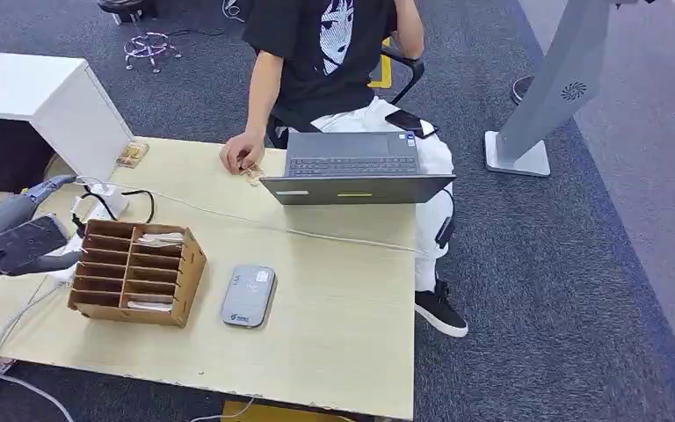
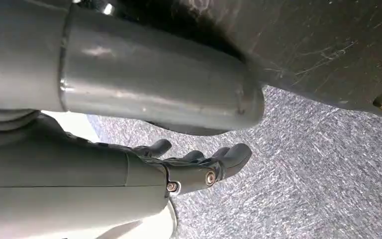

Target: Pass the card to the sensor for recognition and then transmit it.

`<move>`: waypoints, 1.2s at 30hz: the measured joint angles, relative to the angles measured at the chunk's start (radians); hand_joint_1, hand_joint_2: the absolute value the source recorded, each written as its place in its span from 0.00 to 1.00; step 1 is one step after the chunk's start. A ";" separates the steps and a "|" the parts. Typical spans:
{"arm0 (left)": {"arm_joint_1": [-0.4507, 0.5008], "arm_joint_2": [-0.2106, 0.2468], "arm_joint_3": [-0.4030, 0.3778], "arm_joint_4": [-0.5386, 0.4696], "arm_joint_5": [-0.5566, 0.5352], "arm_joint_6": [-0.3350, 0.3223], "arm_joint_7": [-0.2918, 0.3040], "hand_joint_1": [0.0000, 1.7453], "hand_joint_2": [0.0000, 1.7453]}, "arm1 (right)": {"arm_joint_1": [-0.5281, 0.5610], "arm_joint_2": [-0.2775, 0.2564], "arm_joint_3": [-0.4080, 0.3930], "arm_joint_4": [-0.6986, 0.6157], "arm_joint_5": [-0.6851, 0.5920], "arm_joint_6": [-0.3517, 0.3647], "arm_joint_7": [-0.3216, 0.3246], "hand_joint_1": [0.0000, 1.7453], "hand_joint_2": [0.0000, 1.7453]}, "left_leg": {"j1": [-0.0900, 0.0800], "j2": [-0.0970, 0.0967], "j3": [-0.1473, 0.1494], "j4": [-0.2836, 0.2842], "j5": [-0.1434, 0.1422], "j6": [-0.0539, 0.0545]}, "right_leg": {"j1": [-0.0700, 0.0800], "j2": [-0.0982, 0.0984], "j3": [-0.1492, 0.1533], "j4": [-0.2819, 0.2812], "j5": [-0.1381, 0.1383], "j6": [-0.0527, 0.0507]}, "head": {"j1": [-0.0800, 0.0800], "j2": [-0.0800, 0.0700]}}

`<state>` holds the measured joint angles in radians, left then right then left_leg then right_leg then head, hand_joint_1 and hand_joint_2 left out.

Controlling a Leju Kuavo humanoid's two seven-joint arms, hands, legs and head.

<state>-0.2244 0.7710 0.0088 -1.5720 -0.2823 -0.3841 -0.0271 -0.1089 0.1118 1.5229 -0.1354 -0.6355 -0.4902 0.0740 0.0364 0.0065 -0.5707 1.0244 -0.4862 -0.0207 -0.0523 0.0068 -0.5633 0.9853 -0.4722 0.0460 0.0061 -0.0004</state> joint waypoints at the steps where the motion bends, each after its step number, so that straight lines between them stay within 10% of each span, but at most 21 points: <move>1: 0.002 -0.001 -0.001 0.003 -0.003 0.005 -0.004 0.00 0.00 | 0.000 0.000 0.000 0.000 0.000 -0.002 0.003 0.00 0.00 | 0.000 0.000 0.000 0.000 0.000 0.000 | 0.000 0.000 0.000 0.000 0.000 0.000 | 0.000 0.000; 8: 0.015 -0.038 -0.021 0.022 -0.092 0.104 -0.042 0.00 0.00 | -0.001 0.001 0.001 -0.001 0.001 -0.003 0.008 0.00 0.00 | 0.000 0.000 0.000 0.000 0.000 0.000 | 0.000 0.000 0.000 0.000 0.000 0.000 | 0.000 0.000; 9: 0.016 -0.045 -0.025 0.025 -0.105 0.113 -0.042 0.00 1.00 | -0.001 0.001 0.001 -0.001 0.001 -0.003 0.008 0.00 0.00 | 0.000 0.000 0.000 0.000 0.000 0.000 | 0.000 0.000 0.000 0.000 0.000 0.000 | 0.000 0.000; 36: -0.143 -0.180 -0.173 0.142 -0.267 0.116 -0.013 0.00 1.00 | -0.002 0.001 0.001 -0.001 -0.003 -0.015 0.015 0.00 0.00 | 0.000 0.000 0.000 0.000 0.000 0.000 | 0.000 0.000 0.000 0.000 0.001 -0.001 | 0.000 0.000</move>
<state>-0.3669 0.5909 -0.1645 -1.4301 -0.5498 -0.2686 -0.0397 -0.1106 0.1129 1.5240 -0.1362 -0.6386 -0.5055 0.0889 0.0362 0.0062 -0.5705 1.0247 -0.4860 -0.0207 -0.0525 0.0065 -0.5634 0.9851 -0.4713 0.0453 0.0057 -0.0004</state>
